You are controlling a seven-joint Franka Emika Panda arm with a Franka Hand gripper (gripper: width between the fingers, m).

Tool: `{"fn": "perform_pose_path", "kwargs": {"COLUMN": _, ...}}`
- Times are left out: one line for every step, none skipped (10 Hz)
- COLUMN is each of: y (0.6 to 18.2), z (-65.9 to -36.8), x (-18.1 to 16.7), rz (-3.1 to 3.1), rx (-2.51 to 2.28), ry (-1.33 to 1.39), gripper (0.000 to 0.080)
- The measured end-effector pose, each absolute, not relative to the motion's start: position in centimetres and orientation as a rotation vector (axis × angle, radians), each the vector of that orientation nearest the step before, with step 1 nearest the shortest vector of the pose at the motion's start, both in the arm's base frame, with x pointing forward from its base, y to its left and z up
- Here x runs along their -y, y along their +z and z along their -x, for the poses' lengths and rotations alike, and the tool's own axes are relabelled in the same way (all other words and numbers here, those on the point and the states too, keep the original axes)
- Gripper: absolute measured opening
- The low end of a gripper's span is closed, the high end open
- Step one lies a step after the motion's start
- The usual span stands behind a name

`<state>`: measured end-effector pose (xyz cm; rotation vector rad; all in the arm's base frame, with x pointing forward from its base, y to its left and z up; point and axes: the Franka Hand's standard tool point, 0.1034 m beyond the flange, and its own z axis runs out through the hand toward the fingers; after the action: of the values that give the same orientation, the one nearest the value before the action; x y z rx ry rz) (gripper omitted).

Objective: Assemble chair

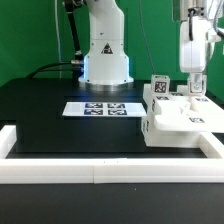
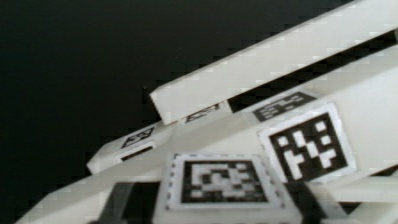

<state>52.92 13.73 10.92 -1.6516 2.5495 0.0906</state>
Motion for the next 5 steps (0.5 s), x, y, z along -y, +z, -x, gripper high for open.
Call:
{"fn": "perform_pose_path", "kwargs": {"y": 10.92, "z": -52.93, "x": -13.73, "rz": 1.642, "rx": -2.553, "ry": 0.095, "gripper": 0.0271}}
{"fn": "perform_pose_path", "kwargs": {"y": 10.92, "z": -52.94, "x": -13.71, "rz": 1.639, "rx": -2.553, "ry": 0.098, "gripper": 0.0271}}
{"fn": "perform_pose_path", "kwargs": {"y": 10.92, "z": -52.95, "x": -13.69, "rz": 1.646, "rx": -2.547, "ry": 0.098, "gripper": 0.0271}}
{"fn": "perform_pose_path", "kwargs": {"y": 10.90, "z": -52.94, "x": -13.71, "rz": 1.673, "rx": -2.529, "ry": 0.097, "gripper": 0.0366}}
{"fn": "perform_pose_path", "kwargs": {"y": 10.89, "z": -52.92, "x": -13.73, "rz": 1.698, "rx": -2.513, "ry": 0.095, "gripper": 0.0366}}
